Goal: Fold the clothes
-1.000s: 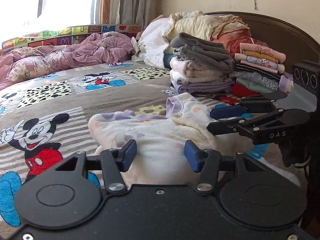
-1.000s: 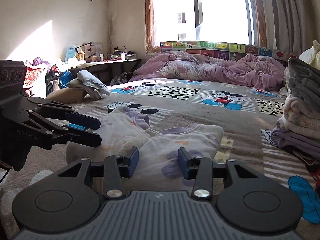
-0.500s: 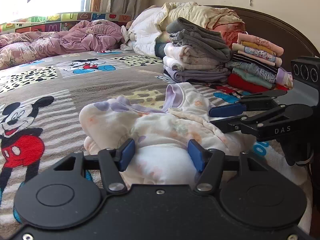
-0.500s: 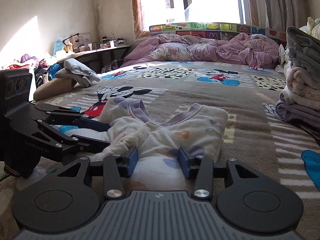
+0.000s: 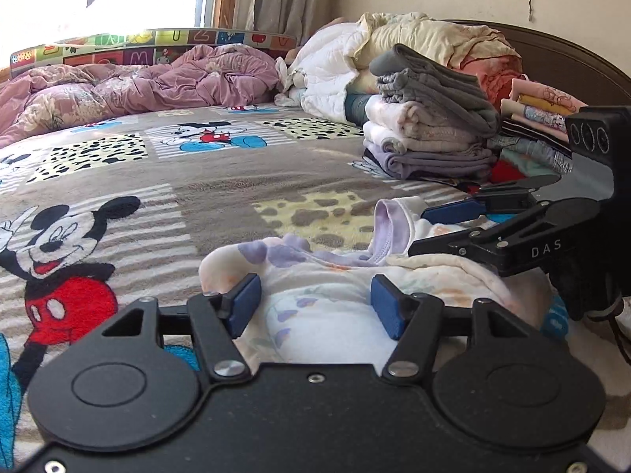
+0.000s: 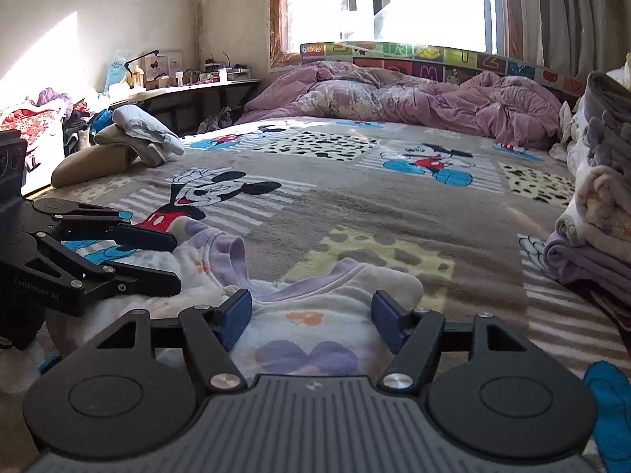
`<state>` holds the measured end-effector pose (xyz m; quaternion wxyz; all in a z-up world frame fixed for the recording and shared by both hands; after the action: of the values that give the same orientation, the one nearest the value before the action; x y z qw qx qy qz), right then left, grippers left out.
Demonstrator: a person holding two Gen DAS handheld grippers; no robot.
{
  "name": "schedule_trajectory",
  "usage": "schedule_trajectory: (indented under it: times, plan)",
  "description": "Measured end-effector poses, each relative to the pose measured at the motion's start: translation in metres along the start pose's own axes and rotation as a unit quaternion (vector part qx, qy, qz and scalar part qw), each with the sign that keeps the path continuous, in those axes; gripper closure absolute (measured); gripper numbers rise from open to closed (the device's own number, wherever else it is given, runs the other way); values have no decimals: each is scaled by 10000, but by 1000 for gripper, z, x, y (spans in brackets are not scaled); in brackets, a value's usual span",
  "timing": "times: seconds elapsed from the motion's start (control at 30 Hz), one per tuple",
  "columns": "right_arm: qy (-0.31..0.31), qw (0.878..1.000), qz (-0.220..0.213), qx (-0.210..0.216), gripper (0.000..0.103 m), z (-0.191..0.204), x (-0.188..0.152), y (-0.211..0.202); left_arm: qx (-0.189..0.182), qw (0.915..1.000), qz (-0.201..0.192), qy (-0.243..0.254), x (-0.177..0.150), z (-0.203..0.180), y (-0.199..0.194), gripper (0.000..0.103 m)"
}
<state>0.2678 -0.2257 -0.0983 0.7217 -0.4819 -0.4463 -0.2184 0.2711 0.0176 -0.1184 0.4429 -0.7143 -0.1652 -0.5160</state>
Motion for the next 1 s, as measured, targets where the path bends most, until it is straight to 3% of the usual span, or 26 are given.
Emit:
schedule_trajectory:
  times: [0.13, 0.3, 0.43, 0.53, 0.6, 0.7, 0.83, 0.9, 1.0]
  plan:
    - [348, 9993, -25, 164, 34, -6, -11, 3, -84, 9999, 69, -104, -4, 3, 4, 42]
    - [221, 9996, 190, -27, 35, 0, 1, -1, 137, 9998, -75, -158, -1, -3, -5, 40]
    - [602, 9975, -282, -248, 35, 8, 12, -41, 533, 9942, -441, -827, 12, -1, -37, 33]
    - [1487, 9864, -619, -325, 31, -3, 4, -72, 593, 9832, -593, -1621, 15, 10, -64, 29]
    - [2135, 9743, -671, -244, 27, -18, -8, -80, 625, 9724, -462, -2201, 9, 17, -75, 27]
    - [3008, 9514, -653, -77, 27, -37, -30, -85, 537, 9428, -338, -3273, -9, 30, -84, 26]
    - [3966, 9147, -717, 295, 25, -50, -57, -72, -19, 8999, -222, -4356, -27, 35, -81, 22]
    - [4286, 8997, -691, 449, 24, -53, -66, -61, -144, 8948, -170, -4460, -27, 31, -74, 19]
    - [4525, 8878, -596, 582, 24, -56, -73, -43, 2, 8994, -50, -4371, -26, 28, -60, 19]
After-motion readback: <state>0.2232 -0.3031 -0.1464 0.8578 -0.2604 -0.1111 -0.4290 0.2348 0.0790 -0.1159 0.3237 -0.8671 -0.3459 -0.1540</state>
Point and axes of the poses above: each gripper's, at about its wrist camera, not at the fingertips, and y roughly the way its jaws point, z to its left, x to its top, the point moved 1 cm from there along y, roughly the way its jaws point, and after that the axes turned 2 degrees about x, right-handed, at the moved point
